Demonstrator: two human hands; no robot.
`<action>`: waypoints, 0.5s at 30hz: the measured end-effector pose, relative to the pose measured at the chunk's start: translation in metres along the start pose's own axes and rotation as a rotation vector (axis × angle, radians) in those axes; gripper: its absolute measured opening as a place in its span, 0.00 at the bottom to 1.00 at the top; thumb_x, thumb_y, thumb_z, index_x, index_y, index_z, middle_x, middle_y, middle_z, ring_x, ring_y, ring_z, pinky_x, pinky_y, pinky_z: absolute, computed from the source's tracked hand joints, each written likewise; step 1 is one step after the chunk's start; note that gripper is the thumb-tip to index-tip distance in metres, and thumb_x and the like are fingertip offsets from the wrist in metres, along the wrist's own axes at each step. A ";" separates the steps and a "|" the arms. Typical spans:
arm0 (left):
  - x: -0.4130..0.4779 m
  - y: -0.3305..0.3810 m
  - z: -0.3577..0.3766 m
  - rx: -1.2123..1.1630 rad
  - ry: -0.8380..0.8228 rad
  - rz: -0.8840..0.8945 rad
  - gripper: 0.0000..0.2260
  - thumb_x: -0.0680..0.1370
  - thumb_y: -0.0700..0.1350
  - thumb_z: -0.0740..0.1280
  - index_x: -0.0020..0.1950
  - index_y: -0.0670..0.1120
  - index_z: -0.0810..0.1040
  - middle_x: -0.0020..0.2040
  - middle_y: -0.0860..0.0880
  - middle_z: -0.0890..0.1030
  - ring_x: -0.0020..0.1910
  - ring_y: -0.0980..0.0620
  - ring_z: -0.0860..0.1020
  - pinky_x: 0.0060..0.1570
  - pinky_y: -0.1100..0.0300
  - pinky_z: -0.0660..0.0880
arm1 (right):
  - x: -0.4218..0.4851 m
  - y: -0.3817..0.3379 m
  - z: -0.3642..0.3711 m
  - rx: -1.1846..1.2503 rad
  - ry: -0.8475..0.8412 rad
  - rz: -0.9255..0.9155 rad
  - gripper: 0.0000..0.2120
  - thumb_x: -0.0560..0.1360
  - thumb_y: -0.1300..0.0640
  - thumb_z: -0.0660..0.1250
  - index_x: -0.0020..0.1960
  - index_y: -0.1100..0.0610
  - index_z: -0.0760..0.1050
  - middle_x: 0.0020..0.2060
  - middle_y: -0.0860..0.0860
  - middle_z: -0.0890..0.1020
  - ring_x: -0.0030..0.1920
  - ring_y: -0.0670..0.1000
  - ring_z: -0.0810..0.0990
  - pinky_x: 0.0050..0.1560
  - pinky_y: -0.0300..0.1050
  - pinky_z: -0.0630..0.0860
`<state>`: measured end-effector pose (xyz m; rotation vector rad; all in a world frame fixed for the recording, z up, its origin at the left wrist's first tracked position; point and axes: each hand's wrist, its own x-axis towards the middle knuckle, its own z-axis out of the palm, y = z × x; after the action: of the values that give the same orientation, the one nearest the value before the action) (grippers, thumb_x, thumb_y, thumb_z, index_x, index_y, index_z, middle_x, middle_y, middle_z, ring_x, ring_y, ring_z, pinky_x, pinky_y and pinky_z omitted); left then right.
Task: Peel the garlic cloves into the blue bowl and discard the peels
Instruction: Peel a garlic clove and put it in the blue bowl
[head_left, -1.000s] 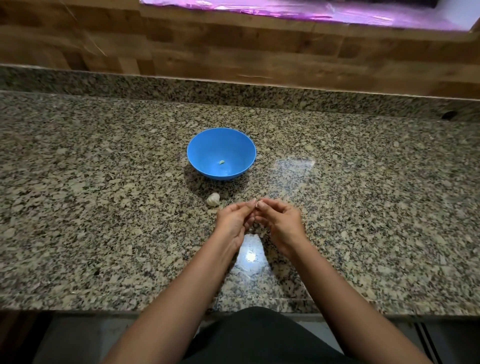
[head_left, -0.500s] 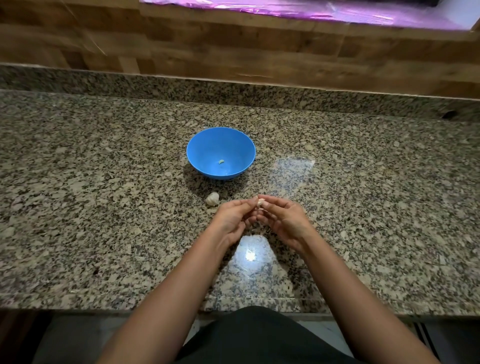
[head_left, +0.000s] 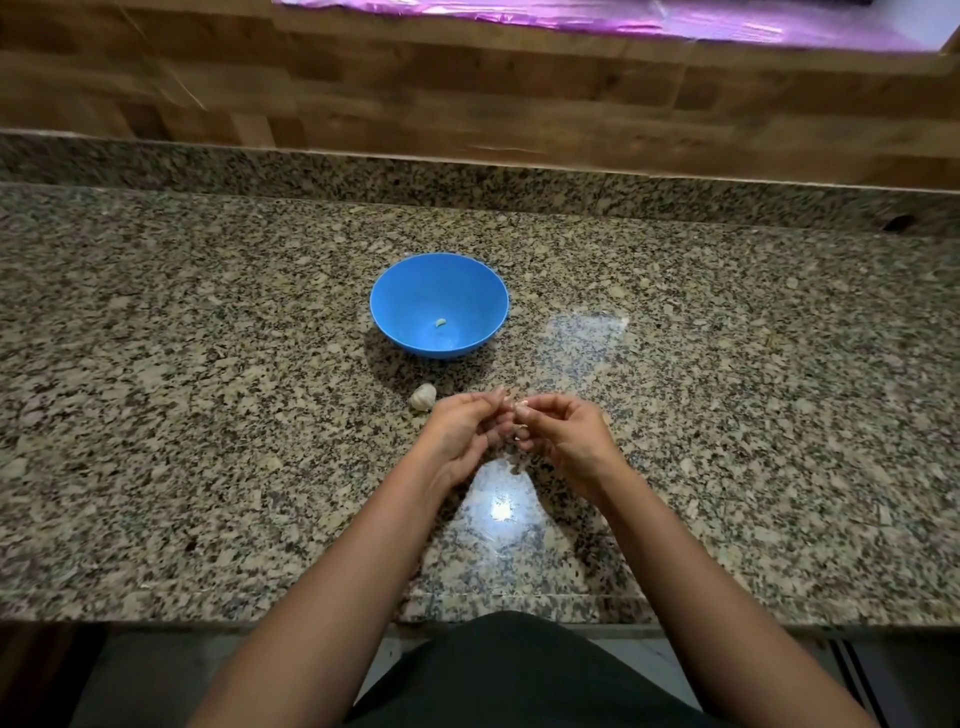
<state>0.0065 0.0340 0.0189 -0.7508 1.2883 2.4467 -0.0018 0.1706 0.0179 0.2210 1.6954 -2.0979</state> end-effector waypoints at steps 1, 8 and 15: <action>0.000 0.001 -0.001 -0.025 0.018 0.010 0.04 0.78 0.35 0.63 0.44 0.36 0.74 0.39 0.41 0.78 0.38 0.50 0.78 0.39 0.63 0.80 | 0.000 0.000 -0.002 -0.012 0.018 0.000 0.02 0.73 0.70 0.66 0.45 0.66 0.75 0.35 0.56 0.80 0.31 0.50 0.78 0.32 0.37 0.78; 0.004 -0.005 -0.005 0.373 0.066 0.178 0.07 0.75 0.29 0.65 0.49 0.40 0.76 0.47 0.41 0.78 0.42 0.50 0.78 0.41 0.63 0.80 | 0.002 0.001 -0.008 -0.152 0.072 -0.006 0.04 0.72 0.69 0.67 0.45 0.63 0.77 0.37 0.58 0.81 0.34 0.51 0.79 0.38 0.40 0.80; 0.002 0.001 0.002 0.661 0.034 0.250 0.03 0.75 0.37 0.69 0.46 0.39 0.81 0.45 0.41 0.83 0.44 0.45 0.81 0.49 0.53 0.80 | 0.002 0.000 -0.005 -0.503 0.127 -0.147 0.03 0.72 0.61 0.70 0.45 0.59 0.81 0.38 0.57 0.84 0.35 0.51 0.79 0.41 0.46 0.79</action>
<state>0.0035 0.0353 0.0194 -0.4677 2.1420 1.9539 -0.0041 0.1747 0.0163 0.0764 2.3093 -1.7052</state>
